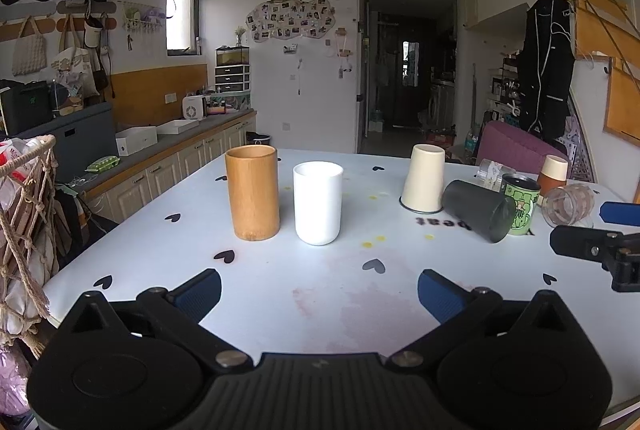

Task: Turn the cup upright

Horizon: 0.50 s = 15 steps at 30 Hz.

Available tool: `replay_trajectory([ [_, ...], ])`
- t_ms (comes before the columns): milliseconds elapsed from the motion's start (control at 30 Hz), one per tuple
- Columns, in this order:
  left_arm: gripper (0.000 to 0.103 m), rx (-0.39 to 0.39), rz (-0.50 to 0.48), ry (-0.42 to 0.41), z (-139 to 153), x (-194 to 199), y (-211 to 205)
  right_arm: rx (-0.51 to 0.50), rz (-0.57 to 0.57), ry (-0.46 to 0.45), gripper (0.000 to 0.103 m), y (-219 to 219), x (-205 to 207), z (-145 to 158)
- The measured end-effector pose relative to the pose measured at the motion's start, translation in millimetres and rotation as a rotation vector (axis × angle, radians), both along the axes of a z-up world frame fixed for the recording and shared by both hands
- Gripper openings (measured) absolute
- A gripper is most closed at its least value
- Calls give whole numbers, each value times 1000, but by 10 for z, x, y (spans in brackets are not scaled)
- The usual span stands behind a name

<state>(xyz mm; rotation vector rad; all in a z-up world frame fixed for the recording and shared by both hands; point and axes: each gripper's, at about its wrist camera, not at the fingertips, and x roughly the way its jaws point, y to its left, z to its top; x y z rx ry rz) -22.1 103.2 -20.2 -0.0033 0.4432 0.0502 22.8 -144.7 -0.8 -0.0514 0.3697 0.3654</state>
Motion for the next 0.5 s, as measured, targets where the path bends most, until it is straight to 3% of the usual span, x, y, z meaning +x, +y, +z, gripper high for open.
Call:
replay_trajectory([
  [500, 103, 3, 1, -1, 0, 2, -5, 2, -8, -1, 103, -32, 8, 1],
])
